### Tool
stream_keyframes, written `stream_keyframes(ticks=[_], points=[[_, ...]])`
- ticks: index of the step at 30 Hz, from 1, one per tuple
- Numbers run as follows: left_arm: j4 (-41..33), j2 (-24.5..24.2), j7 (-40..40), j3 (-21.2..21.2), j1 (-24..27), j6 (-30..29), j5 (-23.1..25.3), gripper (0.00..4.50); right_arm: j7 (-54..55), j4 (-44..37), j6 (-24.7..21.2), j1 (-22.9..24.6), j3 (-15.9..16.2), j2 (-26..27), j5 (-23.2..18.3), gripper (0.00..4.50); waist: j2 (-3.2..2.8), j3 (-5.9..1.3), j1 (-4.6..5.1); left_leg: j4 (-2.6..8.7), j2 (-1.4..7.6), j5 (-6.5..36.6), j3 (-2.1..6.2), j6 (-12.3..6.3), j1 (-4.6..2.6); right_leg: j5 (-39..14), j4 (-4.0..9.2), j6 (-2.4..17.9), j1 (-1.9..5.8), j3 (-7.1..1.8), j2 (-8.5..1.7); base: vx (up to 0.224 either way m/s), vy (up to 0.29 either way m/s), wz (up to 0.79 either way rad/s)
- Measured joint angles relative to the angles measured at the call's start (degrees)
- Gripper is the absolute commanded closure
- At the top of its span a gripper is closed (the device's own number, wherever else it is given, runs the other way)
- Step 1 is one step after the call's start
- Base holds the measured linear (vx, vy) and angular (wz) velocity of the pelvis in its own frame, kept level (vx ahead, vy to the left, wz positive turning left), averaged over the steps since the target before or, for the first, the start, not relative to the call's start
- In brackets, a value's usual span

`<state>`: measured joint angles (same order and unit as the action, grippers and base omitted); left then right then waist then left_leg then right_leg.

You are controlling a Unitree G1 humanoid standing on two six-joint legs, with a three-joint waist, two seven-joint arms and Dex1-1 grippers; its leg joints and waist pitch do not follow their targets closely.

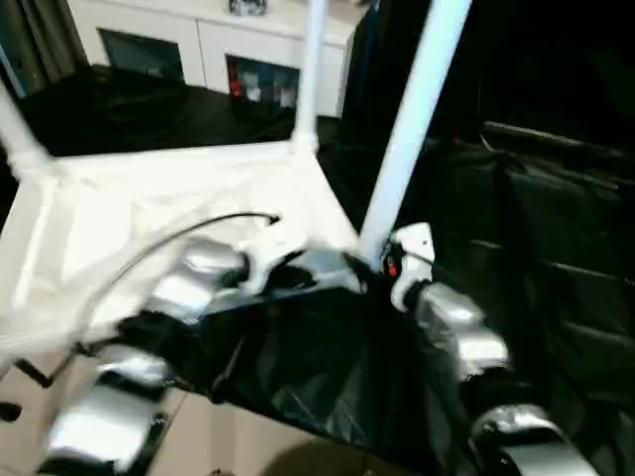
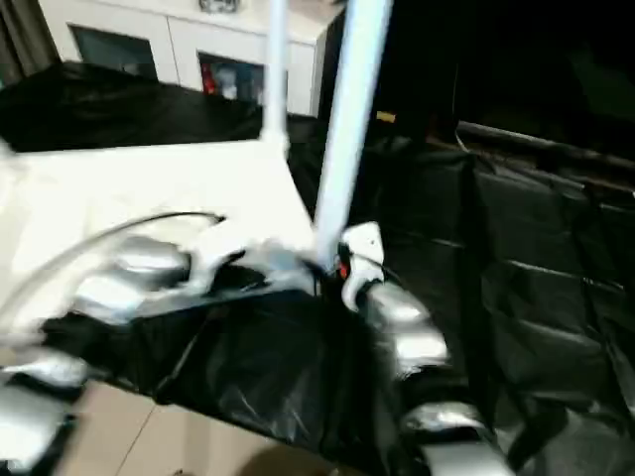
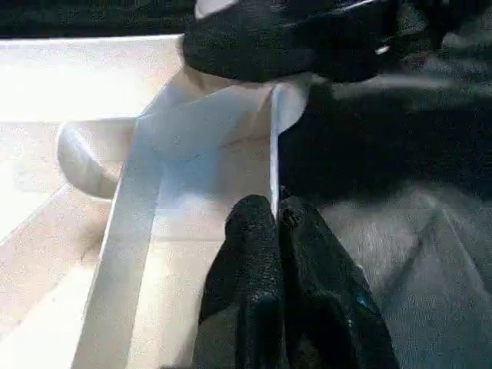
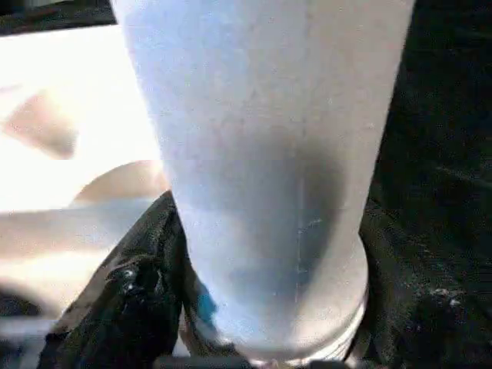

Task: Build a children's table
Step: Rotate leg to tighten

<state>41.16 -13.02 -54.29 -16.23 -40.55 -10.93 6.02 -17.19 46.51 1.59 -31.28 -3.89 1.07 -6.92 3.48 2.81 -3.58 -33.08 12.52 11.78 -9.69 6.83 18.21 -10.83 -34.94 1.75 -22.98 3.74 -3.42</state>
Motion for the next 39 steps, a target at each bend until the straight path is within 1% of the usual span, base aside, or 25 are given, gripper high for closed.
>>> stream_keyframes(ticks=[2, 3, 4, 7, 8, 11, 12, 13, 17, 21, 23, 24, 25, 28, 30, 32, 33, 35, 36, 39], points=[[0.2, 0.8, 1.0, 0.0, -0.2, -0.2, 0.0, 4.50, 2.5, 0.4, 0.6, -0.3, -0.5, 0.7, 0.4, 1.80, -0.14, -0.03, 0.00, 0.02, 0.00, 0.0, -0.01, 0.00, 0.03, 0.0, -0.02, 0.0, 0.02, 0.01, 0.01, 0.000, 0.000, 0.00], [0.4, 0.9, 1.3, 0.0, -0.3, -0.2, 0.0, 4.50, 2.9, 0.4, 1.2, -0.3, -0.6, 0.9, 0.6, 1.24, -0.23, -0.05, -0.01, 0.07, -0.02, 0.0, -0.01, 0.00, 0.11, 0.0, -0.04, 0.0, 0.04, 0.01, 0.01, 0.000, 0.000, 0.00], [0.7, 1.0, 1.4, 0.0, -0.5, -0.2, 0.0, 4.50, 3.0, 0.4, 1.5, -0.3, -0.8, 1.0, 0.8, 1.10, -0.33, -0.06, -0.02, 0.09, -0.02, 0.0, -0.02, 0.00, 0.12, 0.0, -0.04, 0.0, 0.04, 0.02, 0.01, 0.000, 0.000, 0.00], [1.7, 1.1, 1.4, 0.0, -1.0, 0.6, 0.4, 4.50, 1.7, 0.0, 1.7, -0.3, -0.8, 0.8, 0.7, 1.04, -0.62, -0.05, -0.03, 0.20, -0.04, 0.0, -0.03, 0.00, 0.18, 0.1, -0.07, 0.0, 0.03, 0.02, 0.02, 0.000, 0.000, 0.00], [1.7, 1.0, 1.1, 0.0, -1.0, 1.1, 0.4, 4.50, -0.1, -0.1, 1.7, -0.3, -0.7, 0.1, 0.7, 0.74, -0.63, -0.04, -0.04, 0.23, -0.04, 0.0, -0.03, 0.00, 0.23, 0.1, -0.08, 0.0, 0.01, 0.04, 0.03, 0.000, 0.000, 0.00], [1.4, 0.0, -0.6, -0.2, -0.9, 2.5, 0.4, 4.50, -5.6, -0.2, 1.7, -0.2, 0.5, -1.9, 0.7, 0.55, -0.67, -0.01, 0.06, 0.24, 0.00, 0.0, -0.02, 0.00, 0.38, 0.3, -0.09, 0.3, -0.08, 0.10, 0.05, 0.000, 0.000, 0.00], [1.3, -0.2, -0.7, -0.3, -0.9, 2.6, 0.4, 4.50, -6.4, -0.2, 1.8, -0.2, 0.9, -2.4, 0.7, 0.55, -0.69, 0.00, 0.07, 0.24, 0.01, 0.0, -0.02, 0.00, 0.40, 0.3, -0.09, 0.3, -0.09, 0.10, 0.05, 0.000, 0.000, 0.00], [0.4, -1.4, -1.7, -0.3, -0.4, 3.2, 0.3, 4.50, -9.6, -0.2, 1.9, -0.2, 2.2, -4.6, 0.8, 0.55, -0.71, 0.01, 0.20, 0.24, 0.01, 0.0, -0.03, -0.01, 0.47, 0.3, -0.08, 0.3, -0.15, 0.10, 0.05, 0.000, 0.000, 0.00], [-2.3, -5.3, -8.8, -0.1, 1.9, 5.4, -2.5, 4.50, -26.2, -2.0, 2.5, 0.3, 6.8, -11.6, 1.0, 0.55, -0.67, 0.06, 0.21, 0.23, 0.13, -0.1, -0.03, -0.22, 0.85, 0.2, -0.08, 0.3, -0.40, 0.17, 0.11, 0.000, 0.000, 0.00], [-4.4, -8.2, -14.9, 0.2, 3.3, 6.3, -4.2, 4.50, -37.2, -4.7, 2.2, 0.6, 9.6, -14.4, 0.7, 0.55, -0.58, 0.11, 0.02, 0.23, 0.15, -0.2, -0.09, -0.46, 0.93, 0.1, -0.06, 0.4, -0.47, 0.18, 0.11, 0.000, 0.000, 0.00], [-6.2, -9.9, -17.7, 0.1, 4.3, 6.5, -4.8, 4.50, -42.8, -6.1, 0.6, 0.7, 10.8, -15.9, 0.2, 0.55, -0.29, 0.19, 0.01, 0.23, 0.17, -0.3, -0.16, -0.48, 0.92, 0.1, -0.06, 0.4, -0.47, 0.17, 0.08, 0.000, 0.000, 0.00], [-6.7, -10.5, -18.7, 0.0, 4.6, 6.5, -5.1, 4.50, -44.6, -6.4, -0.1, 0.8, 11.2, -16.4, 0.0, 0.55, -0.03, 0.24, 0.02, 0.23, 0.19, -0.3, -0.17, -0.47, 0.92, 0.1, -0.07, 0.4, -0.47, 0.17, 0.08, 0.000, 0.000, 0.00], [-7.1, -10.9, -19.4, 0.0, 4.8, 6.5, -5.2, 4.50, -46.1, -6.8, -0.8, 0.9, 11.5, -16.7, -0.2, 0.80, 0.13, 0.26, -0.02, 0.21, 0.23, -0.3, -0.17, -0.47, 0.92, 0.1, -0.08, 0.4, -0.46, 0.20, 0.09, 0.000, 0.000, 0.00], [-8.5, -12.2, -21.9, -0.5, 5.5, 6.4, -5.8, 4.50, -49.6, -7.6, -1.7, 1.0, 13.0, -17.8, -0.2, 0.93, 0.28, 0.28, -0.05, 0.14, 0.24, -0.2, -0.20, -0.32, 0.92, 0.1, -0.09, 0.4, -0.45, 0.18, 0.09, 0.000, 0.000, 0.00], [-9.3, -13.3, -23.5, -0.6, 6.2, 6.4, -6.4, 4.50, -52.1, -8.1, -1.7, 1.0, 14.3, -18.4, -0.2, 1.22, 0.40, 0.27, -0.06, 0.14, 0.27, -0.2, -0.20, -0.30, 0.89, 0.1, -0.13, 0.3, -0.44, 0.20, 0.10, 0.000, 0.000, 0.00], [-9.5, -14.1, -24.8, -1.0, 6.2, 6.9, -6.4, 4.50, -53.3, -8.1, -1.5, 0.8, 14.9, -18.5, -0.2, 1.31, 0.49, 0.24, -0.06, 0.14, 0.28, -0.1, -0.20, -0.27, 0.87, 0.1, -0.15, 0.3, -0.44, 0.20, 0.10, 0.000, 0.000, 0.00], [-9.6, -14.4, -25.2, -1.1, 6.2, 7.1, -6.4, 4.50, -53.5, -8.1, -1.5, 0.8, 15.0, -18.4, -0.2, 1.32, 0.49, 0.23, -0.06, 0.14, 0.28, -0.1, -0.20, -0.23, 0.87, 0.1, -0.15, 0.3, -0.44, 0.19, 0.10, 0.000, 0.000, 0.00], [-9.6, -14.8, -25.6, -1.0, 6.2, 7.1, -6.4, 4.50, -53.6, -8.2, -2.0, 0.9, 14.9, -17.9, -0.2, 1.57, 0.51, 0.22, -0.04, 0.12, 0.28, -0.1, -0.20, -0.19, 0.86, 0.1, -0.17, 0.3, -0.43, 0.19, 0.10, 0.000, 0.000, 0.00], [-9.6, -14.8, -25.6, -1.0, 6.2, 7.1, -6.4, 4.50, -53.6, -8.2, -2.3, 0.9, 14.8, -17.8, -0.2, 1.62, 0.52, 0.22, -0.03, 0.11, 0.28, -0.1, -0.20, -0.18, 0.86, 0.1, -0.18, 0.3, -0.42, 0.19, 0.10, 0.000, 0.000, 0.00], [-9.5, -14.5, -25.3, -1.0, 6.1, 6.5, -6.3, 4.50, -52.4, -9.8, -4.1, 1.9, 14.1, -17.0, -0.3, 1.69, 0.53, 0.20, -0.07, 0.11, 0.28, -0.1, -0.19, -0.17, 0.84, 0.1, -0.20, 0.3, -0.42, 0.19, 0.10, 0.000, 0.000, 0.00]])
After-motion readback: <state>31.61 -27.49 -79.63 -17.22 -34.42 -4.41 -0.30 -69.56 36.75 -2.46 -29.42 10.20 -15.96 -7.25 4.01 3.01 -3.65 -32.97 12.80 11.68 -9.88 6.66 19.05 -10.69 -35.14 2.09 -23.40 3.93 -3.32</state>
